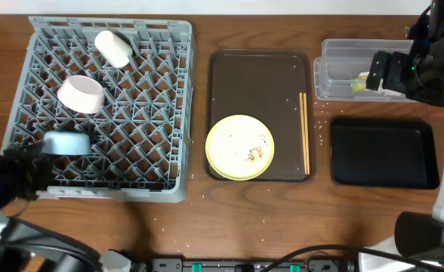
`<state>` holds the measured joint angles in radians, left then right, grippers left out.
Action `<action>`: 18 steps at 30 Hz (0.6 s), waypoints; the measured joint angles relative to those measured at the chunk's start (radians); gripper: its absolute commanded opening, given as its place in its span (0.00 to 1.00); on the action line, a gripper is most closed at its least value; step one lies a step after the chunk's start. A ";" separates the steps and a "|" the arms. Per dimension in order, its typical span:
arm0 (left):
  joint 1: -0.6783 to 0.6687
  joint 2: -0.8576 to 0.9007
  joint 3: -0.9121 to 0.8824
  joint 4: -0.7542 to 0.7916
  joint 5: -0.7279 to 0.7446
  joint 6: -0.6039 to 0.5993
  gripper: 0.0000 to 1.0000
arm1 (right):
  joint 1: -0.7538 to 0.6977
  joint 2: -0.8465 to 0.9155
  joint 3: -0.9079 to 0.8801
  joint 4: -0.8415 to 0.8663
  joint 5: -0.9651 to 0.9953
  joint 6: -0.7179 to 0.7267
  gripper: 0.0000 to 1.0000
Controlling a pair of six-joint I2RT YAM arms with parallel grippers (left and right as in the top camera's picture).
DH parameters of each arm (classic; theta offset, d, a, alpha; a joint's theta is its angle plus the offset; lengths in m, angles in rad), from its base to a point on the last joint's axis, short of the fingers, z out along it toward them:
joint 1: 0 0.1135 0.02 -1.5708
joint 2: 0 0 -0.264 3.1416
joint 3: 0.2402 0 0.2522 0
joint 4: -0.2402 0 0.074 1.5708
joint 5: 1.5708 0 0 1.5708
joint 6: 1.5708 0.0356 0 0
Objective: Sort waste into correct bins and load items into the dishwasher
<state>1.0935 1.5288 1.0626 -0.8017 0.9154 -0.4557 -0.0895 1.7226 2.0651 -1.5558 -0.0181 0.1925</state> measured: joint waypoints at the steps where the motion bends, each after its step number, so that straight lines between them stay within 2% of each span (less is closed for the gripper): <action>1: 0.003 -0.020 0.004 -0.016 -0.049 0.009 0.61 | 0.000 0.000 0.000 0.000 0.000 0.000 0.99; 4: 0.004 -0.087 0.018 -0.044 -0.195 0.025 0.58 | 0.000 0.000 0.000 0.000 0.000 0.000 0.99; 5: 0.004 -0.114 0.022 -0.052 -0.233 0.031 0.49 | 0.000 0.000 0.000 0.000 0.000 0.000 0.99; 8: 0.001 -0.178 0.025 -0.055 -0.296 0.040 0.11 | 0.000 0.000 0.000 0.000 0.000 0.000 0.99; 9: -0.005 -0.197 0.026 -0.052 -0.304 0.042 0.08 | 0.000 0.000 0.000 0.000 0.000 0.000 0.99; 12: -0.051 -0.241 0.027 -0.003 -0.314 0.066 0.08 | 0.000 0.000 0.000 0.011 0.000 0.000 0.99; 15: -0.143 -0.265 0.027 0.075 -0.325 0.102 0.08 | 0.000 0.000 0.000 0.030 0.000 0.000 0.99; 18: -0.261 -0.268 0.029 0.134 -0.397 0.125 0.08 | 0.000 0.000 0.000 0.039 0.000 0.000 0.99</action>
<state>0.8330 1.2610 1.0912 -0.6678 0.5179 -0.3305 -0.0895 1.7226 2.0651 -1.5173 -0.0181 0.1925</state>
